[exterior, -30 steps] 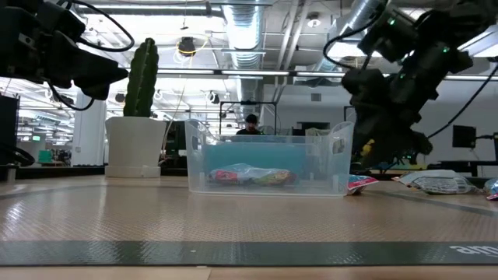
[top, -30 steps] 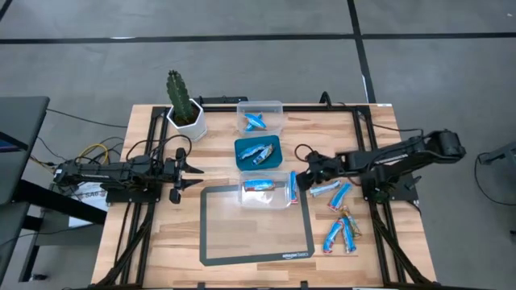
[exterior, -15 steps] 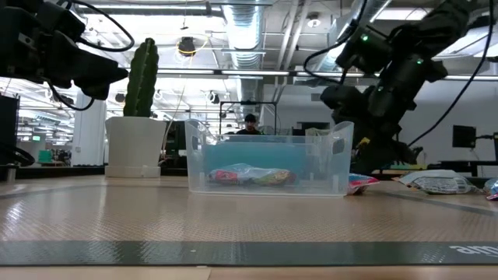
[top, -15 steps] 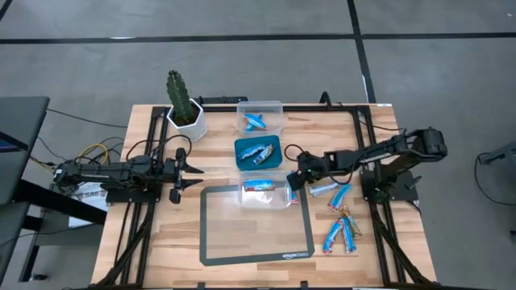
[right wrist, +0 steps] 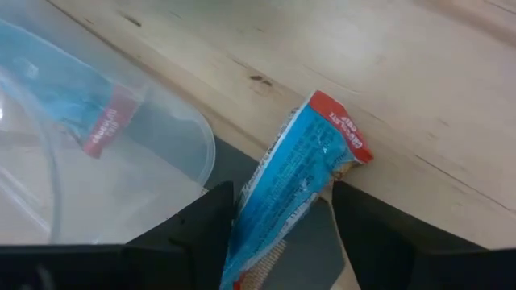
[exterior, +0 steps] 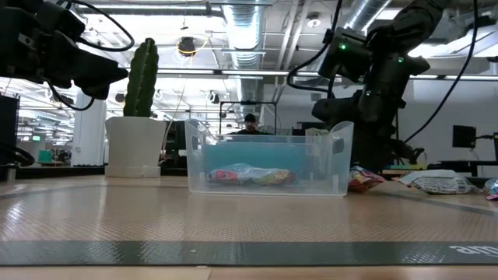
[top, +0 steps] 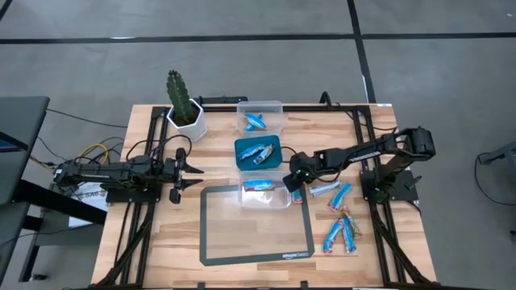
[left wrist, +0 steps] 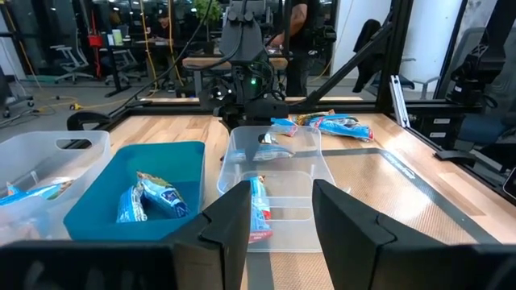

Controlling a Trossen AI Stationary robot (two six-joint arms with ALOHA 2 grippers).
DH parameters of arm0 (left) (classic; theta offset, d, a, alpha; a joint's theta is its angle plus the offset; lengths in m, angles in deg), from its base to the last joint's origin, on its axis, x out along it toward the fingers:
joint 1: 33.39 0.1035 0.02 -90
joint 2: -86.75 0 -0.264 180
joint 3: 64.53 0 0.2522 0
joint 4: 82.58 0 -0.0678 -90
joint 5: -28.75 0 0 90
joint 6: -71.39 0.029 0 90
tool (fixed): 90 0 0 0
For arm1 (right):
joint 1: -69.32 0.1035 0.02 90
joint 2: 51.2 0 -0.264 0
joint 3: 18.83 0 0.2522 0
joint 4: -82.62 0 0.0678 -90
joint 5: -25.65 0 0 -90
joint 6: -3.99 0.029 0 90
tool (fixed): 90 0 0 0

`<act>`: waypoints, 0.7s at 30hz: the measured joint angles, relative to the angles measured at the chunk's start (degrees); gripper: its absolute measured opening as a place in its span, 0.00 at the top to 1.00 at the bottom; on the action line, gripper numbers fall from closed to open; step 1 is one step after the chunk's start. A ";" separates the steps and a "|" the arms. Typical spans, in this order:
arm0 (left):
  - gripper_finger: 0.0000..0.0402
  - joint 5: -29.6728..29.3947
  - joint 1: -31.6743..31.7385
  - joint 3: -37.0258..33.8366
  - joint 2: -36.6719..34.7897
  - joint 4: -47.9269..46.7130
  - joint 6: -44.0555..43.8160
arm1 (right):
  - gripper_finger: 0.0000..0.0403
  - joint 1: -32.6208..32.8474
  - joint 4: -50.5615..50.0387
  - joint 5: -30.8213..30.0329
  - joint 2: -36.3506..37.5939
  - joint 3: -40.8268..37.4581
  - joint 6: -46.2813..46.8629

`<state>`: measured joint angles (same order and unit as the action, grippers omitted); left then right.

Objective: Pick and place Granola Bars by type
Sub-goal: Put the top left red granola bar into the bottom transparent bin

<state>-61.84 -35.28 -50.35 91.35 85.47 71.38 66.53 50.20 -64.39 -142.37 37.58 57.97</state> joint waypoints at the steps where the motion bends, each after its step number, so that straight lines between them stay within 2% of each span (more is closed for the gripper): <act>1: 0.68 0.01 0.00 0.00 0.00 0.00 -0.30 | 0.52 0.00 -0.27 0.00 0.03 0.00 0.01; 12: 0.68 0.01 0.00 -0.01 0.00 0.02 -0.48 | 0.81 0.13 -0.63 0.00 0.28 0.00 -0.26; 16: 0.68 0.00 0.00 0.00 0.00 0.00 0.00 | 0.86 0.13 -0.63 0.00 0.33 0.00 -0.70; 21: 0.68 0.01 0.00 0.01 0.00 0.00 -0.39 | 0.87 0.13 -1.15 -1.90 2.15 0.00 -2.22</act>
<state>-61.83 -35.28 -50.34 91.35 85.47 70.99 66.66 49.05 -66.28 -140.22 37.58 55.75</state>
